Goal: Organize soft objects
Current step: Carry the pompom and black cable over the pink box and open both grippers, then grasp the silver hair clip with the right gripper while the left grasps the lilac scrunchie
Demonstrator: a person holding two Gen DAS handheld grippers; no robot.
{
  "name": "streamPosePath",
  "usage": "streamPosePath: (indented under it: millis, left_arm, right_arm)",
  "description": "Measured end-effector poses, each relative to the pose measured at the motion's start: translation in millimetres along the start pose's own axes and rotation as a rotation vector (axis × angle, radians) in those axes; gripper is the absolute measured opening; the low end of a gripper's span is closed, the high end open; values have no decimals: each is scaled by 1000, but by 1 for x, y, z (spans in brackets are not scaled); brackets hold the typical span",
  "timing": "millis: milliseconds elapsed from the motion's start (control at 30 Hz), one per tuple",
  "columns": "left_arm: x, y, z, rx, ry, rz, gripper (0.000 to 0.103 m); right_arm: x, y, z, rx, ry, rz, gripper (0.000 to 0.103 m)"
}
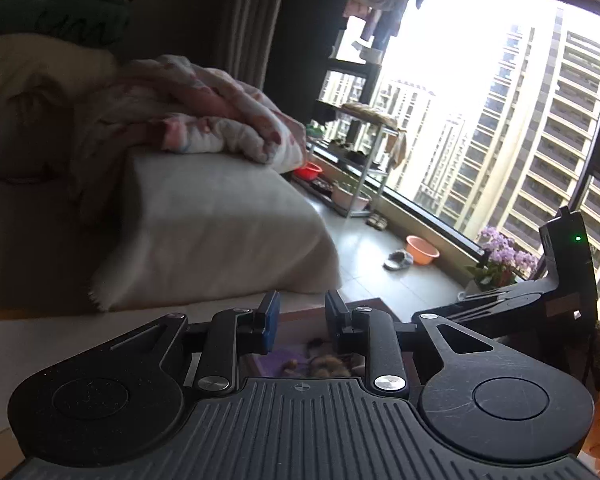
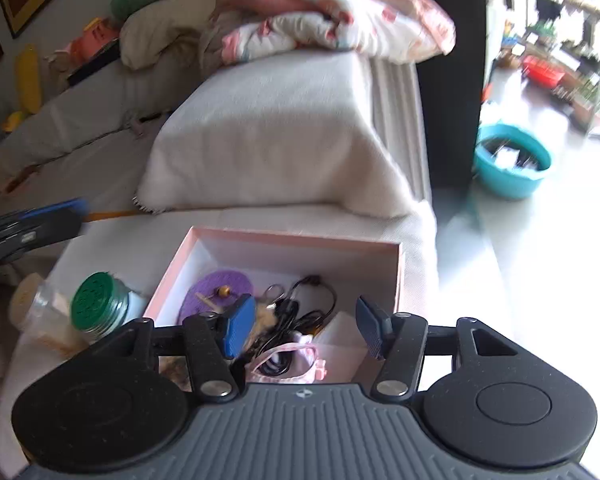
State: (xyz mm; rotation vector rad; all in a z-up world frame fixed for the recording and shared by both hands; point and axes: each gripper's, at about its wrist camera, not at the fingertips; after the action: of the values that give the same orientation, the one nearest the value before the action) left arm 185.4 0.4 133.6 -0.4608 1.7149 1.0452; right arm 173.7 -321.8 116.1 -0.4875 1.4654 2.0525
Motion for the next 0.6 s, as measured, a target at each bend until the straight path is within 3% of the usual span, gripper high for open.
streamPosePath:
  millis: [133, 233, 367, 467, 600]
  left_arm:
    - [29, 63, 35, -123, 62, -51, 28]
    - [50, 105, 66, -243, 137, -92, 28]
    - [76, 146, 94, -284, 244, -70, 28]
    - [80, 159, 114, -255, 284, -39, 28]
    - [79, 145, 148, -125, 390, 5, 28]
  right_arm:
    - [13, 8, 28, 39, 42, -67, 56]
    - [27, 22, 66, 37, 147, -145, 57]
    - [53, 37, 136, -28, 331, -213, 65]
    - [50, 36, 185, -92, 414, -154, 65]
    - [20, 5, 233, -192, 361, 74, 54]
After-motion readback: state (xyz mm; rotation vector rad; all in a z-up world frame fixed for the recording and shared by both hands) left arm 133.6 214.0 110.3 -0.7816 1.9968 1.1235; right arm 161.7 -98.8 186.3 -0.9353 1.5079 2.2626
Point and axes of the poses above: each gripper's, at about its wrist camera, not at the fingertips, and y roughly against the way its jaws point, z to its left, x to its underside, and after that the axes turned 12 degrees about -y, right-handed
